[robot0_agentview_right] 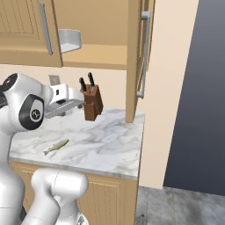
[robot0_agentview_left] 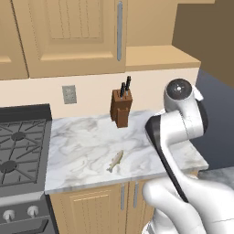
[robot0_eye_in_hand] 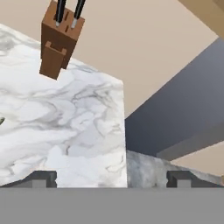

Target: Retrieve the tupperware from the cabinet, then place the raw meat into the tupperware to avoid contamination.

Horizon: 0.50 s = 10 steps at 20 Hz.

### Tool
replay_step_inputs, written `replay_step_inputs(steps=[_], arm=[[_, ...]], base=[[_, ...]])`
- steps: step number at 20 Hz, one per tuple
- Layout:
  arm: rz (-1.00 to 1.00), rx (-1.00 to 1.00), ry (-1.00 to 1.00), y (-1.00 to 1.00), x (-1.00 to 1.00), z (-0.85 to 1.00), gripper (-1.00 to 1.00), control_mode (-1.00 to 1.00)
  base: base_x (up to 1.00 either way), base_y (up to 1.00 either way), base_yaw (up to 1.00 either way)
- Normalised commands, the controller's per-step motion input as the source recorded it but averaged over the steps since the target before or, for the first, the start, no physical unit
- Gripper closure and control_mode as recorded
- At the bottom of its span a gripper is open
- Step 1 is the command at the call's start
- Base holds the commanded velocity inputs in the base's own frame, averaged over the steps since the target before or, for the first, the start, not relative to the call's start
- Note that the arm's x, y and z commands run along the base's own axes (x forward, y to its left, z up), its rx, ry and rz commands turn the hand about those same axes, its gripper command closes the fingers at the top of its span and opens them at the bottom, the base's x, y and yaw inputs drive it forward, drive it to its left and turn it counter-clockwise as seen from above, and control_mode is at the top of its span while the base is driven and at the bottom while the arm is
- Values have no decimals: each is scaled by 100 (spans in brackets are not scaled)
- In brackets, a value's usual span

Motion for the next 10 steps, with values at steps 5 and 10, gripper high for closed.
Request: replay_step_inputs(steps=[5,10], arm=[[23,1,1,29,-5,16,-100,-100],[19,1,-8,39,0,34,-100,-100]], base=[[0,0,0],[0,0,0]])
